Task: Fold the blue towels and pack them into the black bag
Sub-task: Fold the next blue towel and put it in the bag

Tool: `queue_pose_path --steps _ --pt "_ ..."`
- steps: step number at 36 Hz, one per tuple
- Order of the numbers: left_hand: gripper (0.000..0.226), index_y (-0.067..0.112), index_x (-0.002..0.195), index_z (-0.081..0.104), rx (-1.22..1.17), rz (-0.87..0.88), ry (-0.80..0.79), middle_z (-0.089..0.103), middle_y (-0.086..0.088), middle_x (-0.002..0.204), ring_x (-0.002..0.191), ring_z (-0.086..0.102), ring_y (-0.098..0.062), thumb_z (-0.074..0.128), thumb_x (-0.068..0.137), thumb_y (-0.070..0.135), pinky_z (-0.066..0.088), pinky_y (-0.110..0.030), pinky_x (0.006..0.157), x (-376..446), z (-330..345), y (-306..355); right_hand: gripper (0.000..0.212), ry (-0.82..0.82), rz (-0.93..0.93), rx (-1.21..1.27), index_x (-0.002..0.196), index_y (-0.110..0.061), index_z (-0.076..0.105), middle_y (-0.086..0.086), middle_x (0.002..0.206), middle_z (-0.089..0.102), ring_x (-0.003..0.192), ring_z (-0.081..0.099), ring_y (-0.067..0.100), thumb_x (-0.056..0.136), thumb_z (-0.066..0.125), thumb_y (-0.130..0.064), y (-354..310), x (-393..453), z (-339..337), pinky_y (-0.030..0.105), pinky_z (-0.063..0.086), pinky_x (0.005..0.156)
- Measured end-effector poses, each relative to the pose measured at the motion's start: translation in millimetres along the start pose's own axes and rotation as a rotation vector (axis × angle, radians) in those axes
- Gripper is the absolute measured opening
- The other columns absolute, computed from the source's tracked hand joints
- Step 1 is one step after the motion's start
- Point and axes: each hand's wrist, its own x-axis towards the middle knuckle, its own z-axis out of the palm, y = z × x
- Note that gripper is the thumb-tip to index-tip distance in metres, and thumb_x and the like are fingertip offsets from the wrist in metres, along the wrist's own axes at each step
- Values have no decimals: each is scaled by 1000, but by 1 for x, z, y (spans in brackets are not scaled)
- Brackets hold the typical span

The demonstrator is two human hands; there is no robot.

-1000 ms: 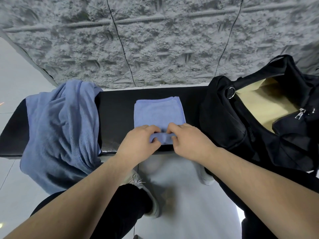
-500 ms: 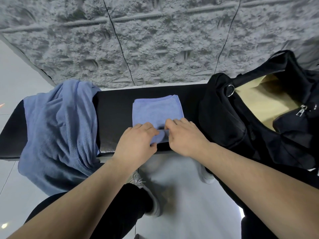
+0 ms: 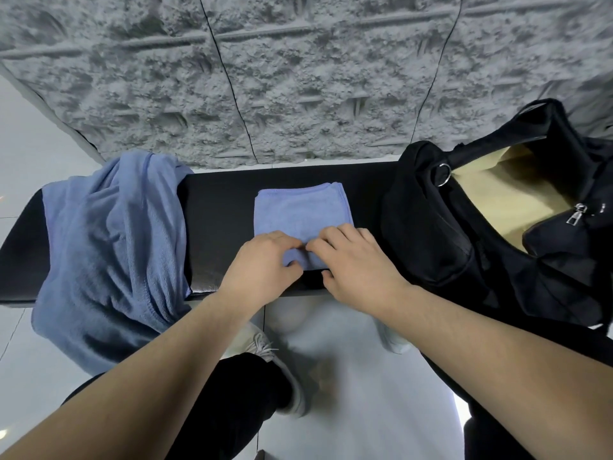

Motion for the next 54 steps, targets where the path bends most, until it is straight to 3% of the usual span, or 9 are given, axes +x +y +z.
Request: queue_pose_path --steps 5,11,24,32,36,41,46,51,54 --pt "37 23 114 66 65 33 20 64 5 105 99 56 -23 56 79 27 43 -35 85 -4 5 -7 39 -4 3 16 104 -17 63 -1 95 58 85 54 25 67 67 -7 1 3 7 33 41 71" --pt "35 23 101 65 249 191 218 58 6 101 92 53 -20 65 66 20 31 -29 76 -5 6 -5 36 -70 41 174 116 -16 57 -2 108 57 95 50 23 81 50 -8 6 5 4 28 26 78" --pt "44 17 94 62 291 228 143 57 5 83 69 54 -23 66 53 3 39 -30 53 -16 12 5 31 -130 29 191 102 -15 51 -4 91 45 76 38 19 74 37 -18 1 -6 -2 30 29 72" --pt "23 23 92 66 95 111 -6 53 15 85 79 45 -14 58 71 18 50 -37 68 -17 7 8 29 -239 59 264 113 -18 47 -5 103 53 88 48 20 85 45 -26 1 -10 -9 30 34 75" --pt "15 34 78 59 1 65 -39 56 17 80 79 52 -14 62 74 20 45 -29 69 -14 8 4 24 -202 62 222 107 -21 48 -8 102 54 90 46 17 86 46 -33 4 -8 -8 29 26 76" --pt "14 27 91 70 -159 -97 -43 65 13 92 87 59 -8 68 80 19 48 -26 76 -11 5 5 29 -20 42 114 89 -15 56 -4 89 53 84 47 20 80 39 -37 2 -10 -5 30 30 74" --pt "15 30 93 68 -303 -255 -88 65 14 95 84 59 -5 62 85 19 45 -19 70 -7 0 9 39 -79 42 0 103 -13 63 -1 95 59 90 53 24 78 42 -34 -4 -12 3 36 41 82" --pt "15 27 99 64 -305 -281 -105 63 11 96 82 58 -7 57 88 20 45 -19 66 -5 2 10 40 -58 68 -8 104 -12 63 -1 91 59 84 53 24 79 37 -29 -8 -10 7 37 41 75" --pt "14 29 100 59 -112 -206 -90 60 13 100 96 53 -14 54 87 26 42 -32 80 -6 5 8 34 5 64 -6 93 -13 62 -1 81 57 75 51 23 79 36 -31 -10 -6 8 35 33 69"
